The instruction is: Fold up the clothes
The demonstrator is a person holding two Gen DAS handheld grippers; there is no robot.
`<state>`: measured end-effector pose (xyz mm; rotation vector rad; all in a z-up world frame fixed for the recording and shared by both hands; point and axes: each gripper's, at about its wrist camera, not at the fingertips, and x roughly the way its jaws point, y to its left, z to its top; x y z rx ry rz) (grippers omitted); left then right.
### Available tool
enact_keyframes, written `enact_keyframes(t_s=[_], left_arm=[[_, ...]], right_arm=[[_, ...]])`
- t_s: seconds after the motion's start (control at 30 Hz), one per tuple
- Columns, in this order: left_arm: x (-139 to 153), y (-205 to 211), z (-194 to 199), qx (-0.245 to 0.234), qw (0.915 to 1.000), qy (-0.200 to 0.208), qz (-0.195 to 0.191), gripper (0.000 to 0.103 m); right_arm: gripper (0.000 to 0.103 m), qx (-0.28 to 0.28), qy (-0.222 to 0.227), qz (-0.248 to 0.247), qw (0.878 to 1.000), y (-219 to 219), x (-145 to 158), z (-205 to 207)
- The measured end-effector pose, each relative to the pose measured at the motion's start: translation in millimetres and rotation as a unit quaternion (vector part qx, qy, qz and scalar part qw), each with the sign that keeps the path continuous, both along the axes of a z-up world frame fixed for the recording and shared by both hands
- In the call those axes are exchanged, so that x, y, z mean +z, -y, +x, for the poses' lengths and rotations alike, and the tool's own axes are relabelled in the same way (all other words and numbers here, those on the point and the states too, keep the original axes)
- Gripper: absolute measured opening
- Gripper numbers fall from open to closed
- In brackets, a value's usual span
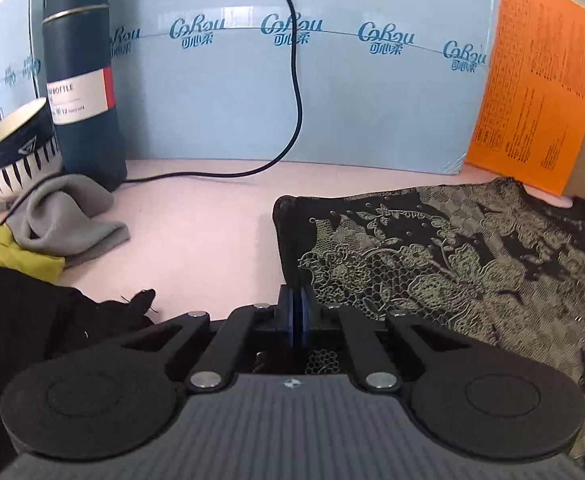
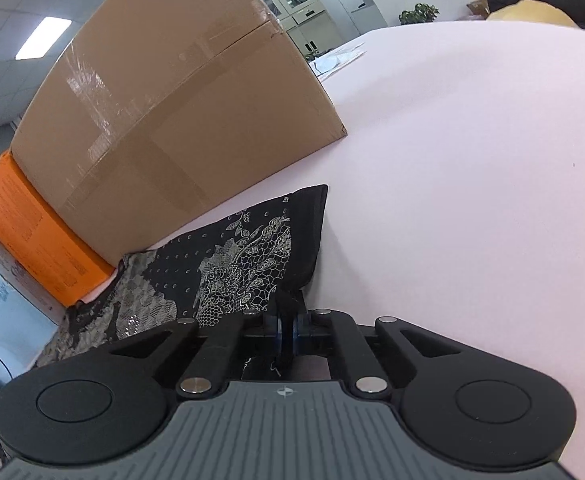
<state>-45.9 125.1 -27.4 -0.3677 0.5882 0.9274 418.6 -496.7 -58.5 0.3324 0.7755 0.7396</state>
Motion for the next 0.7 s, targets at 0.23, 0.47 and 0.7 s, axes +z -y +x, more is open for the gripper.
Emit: enact_keyframes(t_s=[0.23, 0.47, 0.7], left_arm=[[31, 22, 44, -0.056, 0.9977, 0.036, -0.007, 0.003], [33, 94, 134, -0.187, 0.9813, 0.04, -0.023, 0.004], [35, 120, 137, -0.253, 0.9645, 0.061, -0.043, 0.062]], right_arm=[[0.004, 0.058, 0.073, -0.035, 0.995, -40, 44, -28], [0.005, 0.208, 0.072, -0.079, 0.972, -131, 32, -89], [0.04, 0.264, 0.085, -0.088, 0.957, -132, 27, -121]])
